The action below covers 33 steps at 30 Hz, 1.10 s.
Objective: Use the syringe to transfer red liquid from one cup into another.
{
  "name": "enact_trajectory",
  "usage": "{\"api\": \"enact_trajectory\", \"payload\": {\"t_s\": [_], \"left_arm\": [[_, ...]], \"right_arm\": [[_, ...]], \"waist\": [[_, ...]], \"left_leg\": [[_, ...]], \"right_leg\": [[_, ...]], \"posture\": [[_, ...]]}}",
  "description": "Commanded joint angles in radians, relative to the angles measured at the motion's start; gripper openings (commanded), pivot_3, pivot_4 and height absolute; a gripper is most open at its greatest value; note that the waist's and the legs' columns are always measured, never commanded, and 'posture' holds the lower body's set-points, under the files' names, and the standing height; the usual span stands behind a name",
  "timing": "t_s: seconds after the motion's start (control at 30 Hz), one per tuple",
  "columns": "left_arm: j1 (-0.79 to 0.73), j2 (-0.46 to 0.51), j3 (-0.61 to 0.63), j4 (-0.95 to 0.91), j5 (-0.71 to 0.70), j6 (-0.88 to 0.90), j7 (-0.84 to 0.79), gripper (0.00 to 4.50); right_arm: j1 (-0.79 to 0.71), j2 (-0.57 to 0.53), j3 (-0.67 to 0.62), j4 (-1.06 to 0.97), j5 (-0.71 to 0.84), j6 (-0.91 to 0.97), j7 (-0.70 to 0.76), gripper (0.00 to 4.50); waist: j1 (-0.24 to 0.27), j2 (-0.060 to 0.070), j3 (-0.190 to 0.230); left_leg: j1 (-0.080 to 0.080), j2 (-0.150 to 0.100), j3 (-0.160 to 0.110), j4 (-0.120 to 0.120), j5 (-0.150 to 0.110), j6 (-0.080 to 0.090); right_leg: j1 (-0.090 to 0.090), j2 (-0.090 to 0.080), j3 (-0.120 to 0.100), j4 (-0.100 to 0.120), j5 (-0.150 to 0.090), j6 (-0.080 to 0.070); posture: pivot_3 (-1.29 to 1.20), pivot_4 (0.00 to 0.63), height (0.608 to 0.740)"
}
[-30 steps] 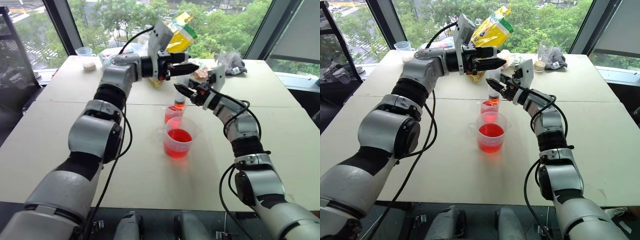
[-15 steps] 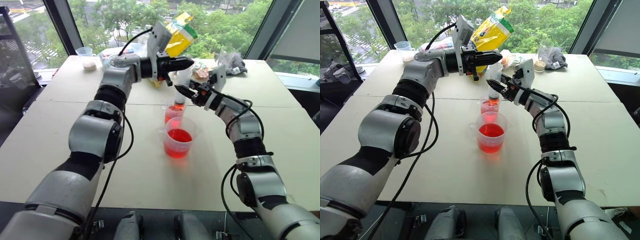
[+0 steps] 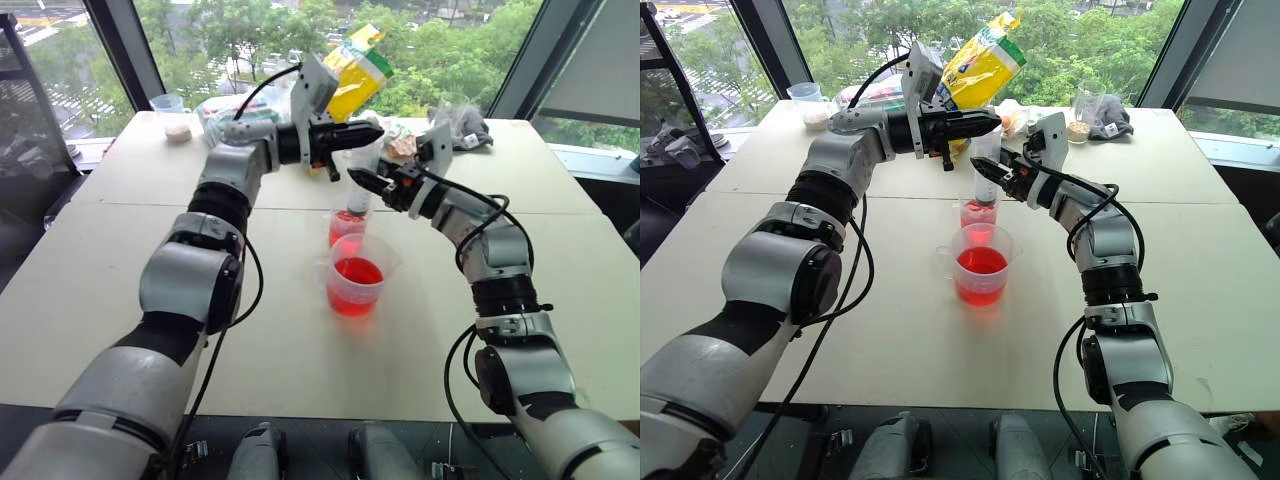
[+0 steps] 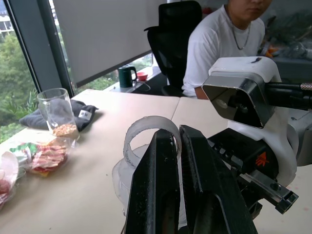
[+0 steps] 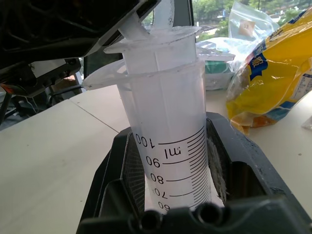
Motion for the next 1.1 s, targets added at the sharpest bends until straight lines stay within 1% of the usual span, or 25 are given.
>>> {"api": "enact_trajectory", "payload": {"t_s": [0.03, 0.3, 0.43, 0.47, 0.53, 0.6, 0.67, 0.73, 0.77, 0.97, 1.03, 1.1], "left_arm": [[0.041, -0.013, -0.041, 0.011, 0.042, 0.027, -0.024, 0.08], [0.053, -0.006, -0.041, -0.020, 0.036, 0.051, -0.035, 0.08], [0.029, 0.017, -0.009, -0.044, 0.006, 0.078, -0.025, 0.08], [0.025, 0.023, -0.002, -0.050, 0.000, 0.083, -0.022, 0.67], [0.019, 0.037, 0.009, -0.063, -0.008, 0.091, -0.021, 1.36], [0.017, 0.049, 0.015, -0.072, -0.012, 0.093, -0.018, 2.43], [0.020, 0.072, 0.020, -0.090, -0.017, 0.096, -0.022, 3.31], [0.024, 0.095, 0.026, -0.111, -0.024, 0.104, -0.030, 4.35], [0.027, 0.108, 0.030, -0.122, -0.028, 0.109, -0.037, 4.44], [0.077, 0.197, 0.041, -0.196, -0.063, 0.171, -0.096, 4.44], [0.126, 0.233, 0.032, -0.257, -0.074, 0.211, -0.135, 4.44], [0.215, 0.274, 0.008, -0.376, -0.087, 0.274, -0.183, 4.44]], "right_arm": [[-0.077, 0.006, -0.067, -0.129, 0.080, -0.025, -0.006, 1.42], [-0.079, 0.012, -0.058, -0.116, 0.081, -0.027, -0.004, 1.42], [-0.060, 0.023, -0.044, -0.094, 0.067, -0.039, 0.004, 1.42], [-0.058, 0.025, -0.044, -0.089, 0.065, -0.041, 0.005, 1.42], [-0.052, 0.028, -0.039, -0.083, 0.059, -0.046, 0.008, 1.42], [-0.047, 0.028, -0.034, -0.078, 0.053, -0.051, 0.012, 1.42], [-0.040, 0.027, -0.027, -0.067, 0.044, -0.061, 0.016, 1.42], [-0.034, 0.026, -0.023, -0.059, 0.038, -0.067, 0.019, 1.42], [-0.031, 0.026, -0.022, -0.056, 0.036, -0.070, 0.021, 1.42], [-0.025, 0.029, -0.021, -0.038, 0.033, -0.082, 0.027, 1.42], [-0.026, 0.029, -0.020, -0.032, 0.031, -0.085, 0.028, 1.42], [-0.028, 0.029, -0.020, -0.027, 0.030, -0.087, 0.030, 1.42]], "waist": [[0.000, 0.000, 0.000], [0.000, 0.000, 0.000], [-0.001, 0.000, 0.000], [-0.001, 0.000, 0.000], [-0.001, 0.000, 0.000], [-0.001, 0.000, 0.000], [0.000, 0.000, 0.000], [0.000, 0.000, 0.000], [-0.004, 0.000, 0.000], [-0.005, 0.000, 0.000], [-0.004, 0.000, 0.000], [-0.004, 0.000, 0.000]], "left_leg": [[0.000, 0.000, 0.000, 0.000, 0.000, 0.000], [0.000, 0.000, 0.000, 0.000, 0.000, 0.000], [0.000, 0.000, 0.000, 0.000, 0.000, 0.000], [0.000, 0.000, 0.000, 0.000, 0.000, 0.000], [0.000, 0.000, 0.000, 0.000, 0.000, 0.000], [0.000, 0.000, 0.000, 0.000, 0.000, 0.000], [0.000, 0.000, 0.000, 0.000, 0.000, 0.000], [0.000, 0.000, 0.000, 0.000, 0.000, 0.000], [0.000, 0.000, 0.000, 0.000, 0.000, 0.000], [0.000, 0.001, 0.000, 0.000, 0.000, 0.000], [0.000, 0.001, 0.000, 0.000, 0.000, 0.000], [0.000, 0.001, 0.000, 0.000, 0.000, 0.000]], "right_leg": [[0.000, 0.000, 0.000, 0.000, 0.000, 0.000], [0.000, 0.000, 0.000, 0.000, 0.000, 0.000], [0.000, 0.000, 0.000, 0.000, 0.000, 0.000], [0.000, 0.000, 0.000, 0.000, 0.000, 0.000], [0.000, 0.000, 0.000, 0.000, 0.000, 0.000], [0.000, 0.000, 0.000, 0.000, 0.000, 0.000], [0.000, 0.000, 0.000, 0.000, 0.000, 0.000], [0.000, 0.000, 0.000, 0.000, 0.000, 0.000], [0.000, 0.000, 0.000, 0.000, 0.000, 0.000], [-0.001, 0.001, 0.000, 0.001, 0.000, 0.000], [-0.001, 0.000, 0.000, 0.001, 0.000, 0.000], [0.000, 0.000, 0.000, 0.001, 0.000, 0.000]], "posture": [[0.00, 0.150, 0.740], [0.00, 0.150, 0.740], [0.00, 0.150, 0.740], [0.00, 0.150, 0.740], [0.00, 0.150, 0.740], [0.00, 0.150, 0.740], [0.00, 0.150, 0.740], [0.00, 0.150, 0.740], [0.00, 0.150, 0.740], [0.00, 0.150, 0.740], [0.00, 0.150, 0.740], [0.00, 0.150, 0.740]]}}
